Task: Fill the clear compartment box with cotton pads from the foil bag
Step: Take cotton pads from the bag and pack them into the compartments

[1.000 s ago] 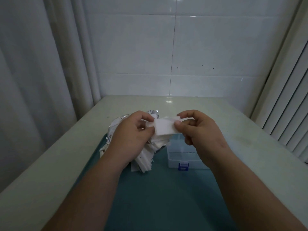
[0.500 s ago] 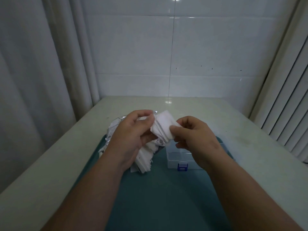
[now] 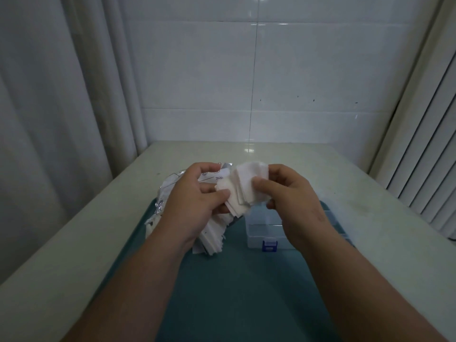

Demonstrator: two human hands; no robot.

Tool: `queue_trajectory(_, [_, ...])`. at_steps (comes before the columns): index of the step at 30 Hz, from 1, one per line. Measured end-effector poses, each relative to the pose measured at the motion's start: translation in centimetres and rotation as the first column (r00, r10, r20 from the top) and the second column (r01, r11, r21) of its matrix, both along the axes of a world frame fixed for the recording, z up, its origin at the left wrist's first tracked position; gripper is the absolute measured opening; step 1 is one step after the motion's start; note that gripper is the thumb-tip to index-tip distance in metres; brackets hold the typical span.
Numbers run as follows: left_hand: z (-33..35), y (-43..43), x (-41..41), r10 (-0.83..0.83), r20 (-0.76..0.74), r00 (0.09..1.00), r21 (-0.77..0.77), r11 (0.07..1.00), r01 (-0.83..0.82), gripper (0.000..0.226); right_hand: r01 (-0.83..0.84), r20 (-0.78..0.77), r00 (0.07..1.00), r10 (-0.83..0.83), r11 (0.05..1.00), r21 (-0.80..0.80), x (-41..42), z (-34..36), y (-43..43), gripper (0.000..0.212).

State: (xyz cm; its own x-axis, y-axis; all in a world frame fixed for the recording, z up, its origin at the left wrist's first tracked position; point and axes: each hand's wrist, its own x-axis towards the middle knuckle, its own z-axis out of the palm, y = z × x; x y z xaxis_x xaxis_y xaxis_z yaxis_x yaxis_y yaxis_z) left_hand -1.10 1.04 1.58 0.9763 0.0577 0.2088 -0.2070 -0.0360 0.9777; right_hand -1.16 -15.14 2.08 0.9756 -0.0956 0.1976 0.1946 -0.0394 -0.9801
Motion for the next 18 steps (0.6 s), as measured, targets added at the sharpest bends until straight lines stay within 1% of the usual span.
queue_trajectory(3, [-0.05,0.09,-0.06,0.034,0.026,0.999,0.118,0.992,-0.037,0.041,-0.018,-0.003,1.0,0.018,0.999,0.032,0.19,0.13,-0.56,0.013])
queue_trajectory(4, [-0.02,0.06,-0.14,0.035,0.037,0.999,0.154,0.987,-0.04,0.041,-0.044,0.0,0.999,0.044,0.999,0.023,0.18,0.17,-0.63,0.013])
queue_trajectory(6, [0.03,-0.1,-0.26,0.021,0.04,0.999,0.18,0.983,-0.027,0.04,-0.087,0.008,0.996,0.087,0.996,-0.024,0.12,0.06,-0.52,0.013])
queue_trajectory(8, [-0.01,-0.22,-0.34,-0.01,0.028,1.0,0.168,0.986,0.005,0.04,-0.065,0.028,0.997,0.069,0.99,-0.127,0.1,-0.17,-0.22,0.013])
queue_trajectory(11, [0.01,-0.22,-0.31,-0.059,0.009,0.998,0.117,0.991,0.058,0.044,0.04,0.071,0.997,-0.022,0.965,-0.26,0.2,-0.42,-0.04,0.014])
queue_trajectory(13, [0.06,-0.15,-0.19,-0.088,-0.016,0.996,0.013,0.996,0.089,0.045,0.066,0.088,0.995,-0.042,0.955,-0.288,0.17,-0.38,-0.12,0.015])
queue_trajectory(15, [0.15,-0.14,-0.21,-0.106,-0.028,0.994,-0.076,0.992,0.104,0.039,0.056,0.101,0.995,-0.025,0.948,-0.314,0.13,-0.31,-0.19,0.016])
queue_trajectory(16, [0.11,-0.15,-0.24,-0.098,-0.015,0.995,-0.069,0.993,0.097,0.038,0.035,0.101,0.995,-0.002,0.946,-0.323,0.06,-0.29,-0.17,0.017])
queue_trajectory(18, [-0.06,-0.3,-0.28,-0.066,0.02,0.998,-0.004,0.998,0.066,0.044,-0.002,0.083,0.996,0.032,0.94,-0.342,0.11,-0.24,-0.29,0.019])
